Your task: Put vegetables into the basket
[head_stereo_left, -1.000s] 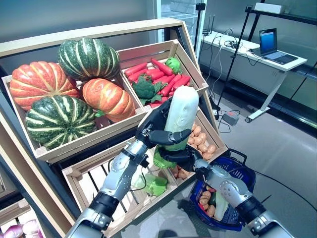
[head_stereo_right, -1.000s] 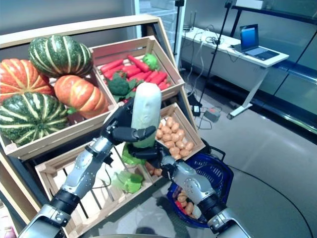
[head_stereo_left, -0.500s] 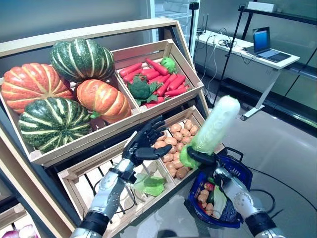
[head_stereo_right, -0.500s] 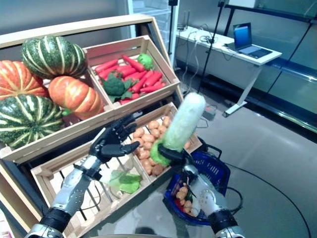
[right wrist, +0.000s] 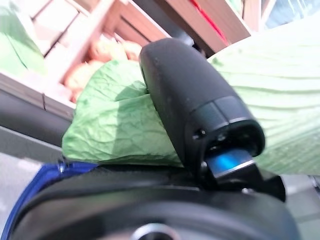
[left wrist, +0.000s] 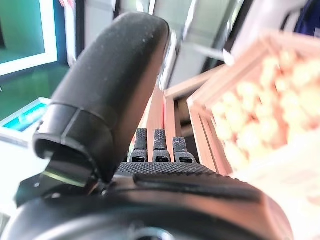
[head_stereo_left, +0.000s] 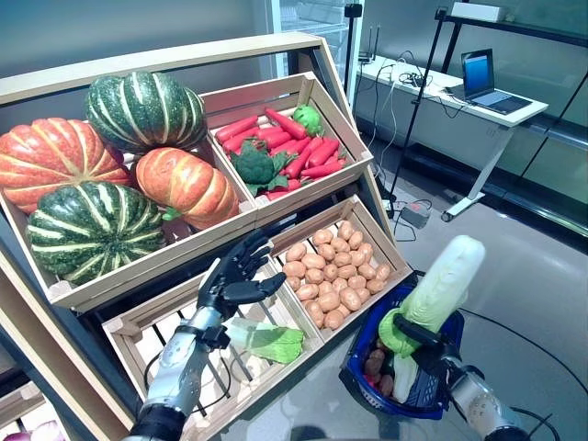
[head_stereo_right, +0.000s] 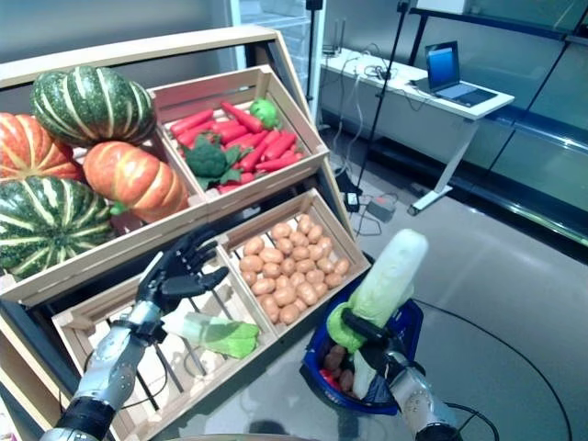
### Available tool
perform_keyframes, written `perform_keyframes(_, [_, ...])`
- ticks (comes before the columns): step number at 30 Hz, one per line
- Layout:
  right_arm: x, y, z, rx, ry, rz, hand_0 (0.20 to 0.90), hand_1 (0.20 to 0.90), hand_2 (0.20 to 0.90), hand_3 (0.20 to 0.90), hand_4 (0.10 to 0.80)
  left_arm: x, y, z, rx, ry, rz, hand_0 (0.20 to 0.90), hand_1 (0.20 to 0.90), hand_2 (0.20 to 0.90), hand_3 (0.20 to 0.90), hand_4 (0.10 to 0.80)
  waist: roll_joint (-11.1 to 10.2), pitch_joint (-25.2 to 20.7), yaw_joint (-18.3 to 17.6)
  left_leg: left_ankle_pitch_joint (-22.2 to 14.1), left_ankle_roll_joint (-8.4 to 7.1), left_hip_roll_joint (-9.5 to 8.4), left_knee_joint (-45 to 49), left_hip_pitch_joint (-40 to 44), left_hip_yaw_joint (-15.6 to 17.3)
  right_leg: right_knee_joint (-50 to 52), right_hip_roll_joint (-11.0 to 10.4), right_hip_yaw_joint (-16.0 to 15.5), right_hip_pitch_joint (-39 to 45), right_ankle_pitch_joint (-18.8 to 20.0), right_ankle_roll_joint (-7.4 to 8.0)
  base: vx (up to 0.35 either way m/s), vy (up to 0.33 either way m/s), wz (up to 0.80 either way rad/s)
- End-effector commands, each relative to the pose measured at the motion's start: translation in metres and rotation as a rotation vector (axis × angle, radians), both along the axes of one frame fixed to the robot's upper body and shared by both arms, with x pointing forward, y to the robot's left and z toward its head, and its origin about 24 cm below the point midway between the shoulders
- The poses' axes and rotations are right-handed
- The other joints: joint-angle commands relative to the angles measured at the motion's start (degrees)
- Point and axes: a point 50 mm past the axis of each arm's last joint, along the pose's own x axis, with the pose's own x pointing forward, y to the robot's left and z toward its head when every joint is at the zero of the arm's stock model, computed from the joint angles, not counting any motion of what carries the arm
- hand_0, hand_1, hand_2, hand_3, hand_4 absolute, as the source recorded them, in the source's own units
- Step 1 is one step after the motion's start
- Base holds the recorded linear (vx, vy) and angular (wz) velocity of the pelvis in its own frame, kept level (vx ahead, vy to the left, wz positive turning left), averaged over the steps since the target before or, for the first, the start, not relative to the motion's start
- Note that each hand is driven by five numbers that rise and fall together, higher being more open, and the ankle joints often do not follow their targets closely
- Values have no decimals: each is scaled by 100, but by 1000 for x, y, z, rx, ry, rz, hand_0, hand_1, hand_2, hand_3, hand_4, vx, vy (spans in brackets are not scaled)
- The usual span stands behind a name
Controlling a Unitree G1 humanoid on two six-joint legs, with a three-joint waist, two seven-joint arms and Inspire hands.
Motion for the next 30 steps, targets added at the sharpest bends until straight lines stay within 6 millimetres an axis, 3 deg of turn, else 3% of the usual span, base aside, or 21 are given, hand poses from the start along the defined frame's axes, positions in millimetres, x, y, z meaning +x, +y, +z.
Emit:
perform_keyframes(1, [31, -39, 37, -41, -228, -195, 300, 300, 300, 300, 400, 18, 24, 34, 73, -190, 86, 900, 900, 900, 900, 800, 42, 49, 74, -996, 21, -155, 52, 302, 11, 8, 215, -264, -98, -199, -353, 0, 0, 0])
perform_keyframes(6, [12, -59, 18, -111, -86, -266, 300, 300, 300, 300, 400, 9, 32, 21, 86, -106, 124, 900, 900, 900, 900, 800, 50, 76, 156, -982, 22, -156, 52, 284, 4, 8, 209, -339, -104, -192, -345, 44, -14, 1])
perform_keyframes(10, [13, -62, 17, -177, -44, -273, 300, 300, 300, 300, 400, 5, 29, 15, 91, -73, 123, 900, 900, 900, 900, 800, 89, 212, 213, -931, 36, -166, 52, 225, -1, 8, 227, -326, -167, -170, -382, 32, -8, 0])
perform_keyframes(15, [47, -67, 39, -237, -86, -299, 300, 300, 300, 300, 400, 25, 20, 24, 135, -95, 168, 900, 900, 900, 900, 800, 192, 779, 300, -836, 35, -136, 444, -386, -77, 618, 137, -364, -825, -305, -462, -196, -8, 0])
perform_keyframes(17, [68, -68, 55, -240, -128, -312, 300, 300, 300, 300, 400, 39, 17, 38, 183, -136, 197, 900, 900, 900, 900, 800, 233, 1138, 322, -919, 27, -74, 915, -812, -98, 1140, 60, -424, -1199, -482, -541, -259, -30, 5])
perform_keyframes(21, [91, -70, 76, -246, -165, -320, 300, 300, 300, 300, 400, 54, 21, 56, 272, -193, 280, 900, 900, 900, 900, 800, 310, 1584, 337, -1148, -37, 9, 1892, -1563, -161, 1976, -124, -511, -1812, -745, -612, -232, -22, 8])
perform_keyframes(25, [98, -79, 84, -222, -156, -328, 300, 300, 300, 300, 400, 63, 20, 69, 363, -235, 340, 900, 900, 900, 900, 800, 403, 1900, 405, -1422, -57, 24, 2833, -2322, -334, 2835, -322, -609, -2421, -1016, -701, -157, -9, 1])
perform_keyframes(30, [112, -91, 106, -205, -186, -374, 300, 300, 300, 300, 400, 71, 10, 83, 365, -308, 341, 900, 900, 900, 900, 800, 549, 2161, 505, -1588, 71, -64, 3386, -2938, -439, 3729, -653, -718, -3136, -1220, -723, -124, 41, 16])
